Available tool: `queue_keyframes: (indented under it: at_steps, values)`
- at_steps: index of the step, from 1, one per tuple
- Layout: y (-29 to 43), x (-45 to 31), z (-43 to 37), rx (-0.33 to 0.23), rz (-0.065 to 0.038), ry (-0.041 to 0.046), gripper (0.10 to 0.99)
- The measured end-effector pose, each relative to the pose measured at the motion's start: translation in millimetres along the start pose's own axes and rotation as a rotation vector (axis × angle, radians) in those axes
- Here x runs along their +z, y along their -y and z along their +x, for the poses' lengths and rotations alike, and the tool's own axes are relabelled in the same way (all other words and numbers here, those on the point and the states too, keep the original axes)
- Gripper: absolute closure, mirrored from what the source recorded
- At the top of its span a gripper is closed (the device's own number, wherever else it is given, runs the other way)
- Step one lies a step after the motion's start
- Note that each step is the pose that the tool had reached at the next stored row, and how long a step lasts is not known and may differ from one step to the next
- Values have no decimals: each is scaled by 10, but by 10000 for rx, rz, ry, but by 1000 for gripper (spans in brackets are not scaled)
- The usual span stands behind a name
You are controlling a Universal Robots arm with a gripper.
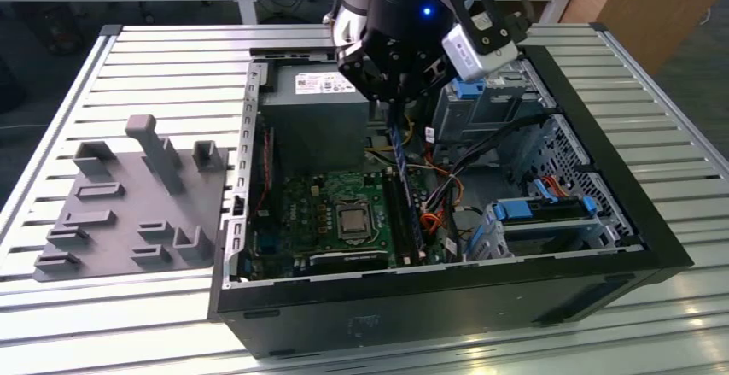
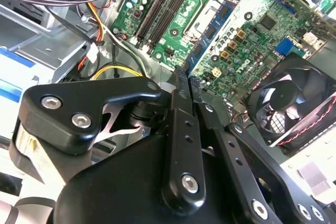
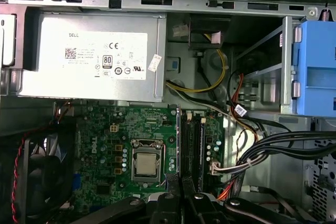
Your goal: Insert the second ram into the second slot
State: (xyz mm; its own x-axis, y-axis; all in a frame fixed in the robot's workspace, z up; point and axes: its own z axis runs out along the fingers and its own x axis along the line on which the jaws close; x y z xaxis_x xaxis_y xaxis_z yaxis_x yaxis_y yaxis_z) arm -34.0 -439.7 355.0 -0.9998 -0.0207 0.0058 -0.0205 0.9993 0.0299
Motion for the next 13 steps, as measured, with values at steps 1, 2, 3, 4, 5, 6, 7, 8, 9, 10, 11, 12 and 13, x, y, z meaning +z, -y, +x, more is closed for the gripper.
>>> queue_keyframes:
  at_steps: [1, 2, 3, 4, 5, 6, 7, 8, 9, 10, 11, 12, 13]
  values:
    - [0, 3, 0, 0, 0, 0, 953]
    - [0, 6, 0, 0, 0, 0, 953]
    - [0, 9, 0, -1, 0, 0, 953]
    - [0, 12, 0, -1, -1, 1, 953]
    - [0, 17, 0, 0, -2, 1, 953]
    - [1, 23, 0, 0, -3, 1, 953]
    - [1, 30, 0, 0, -2, 1, 953]
    - [1, 38, 0, -1, -2, 1, 953]
    - [1, 47, 0, -1, -1, 0, 953]
    - [2, 58, 0, 0, -1, 1, 953]
    - [2, 67, 0, 0, -1, 1, 953]
    - [2, 77, -1, 0, -1, 1, 953]
    - [3, 86, -1, 0, -1, 1, 953]
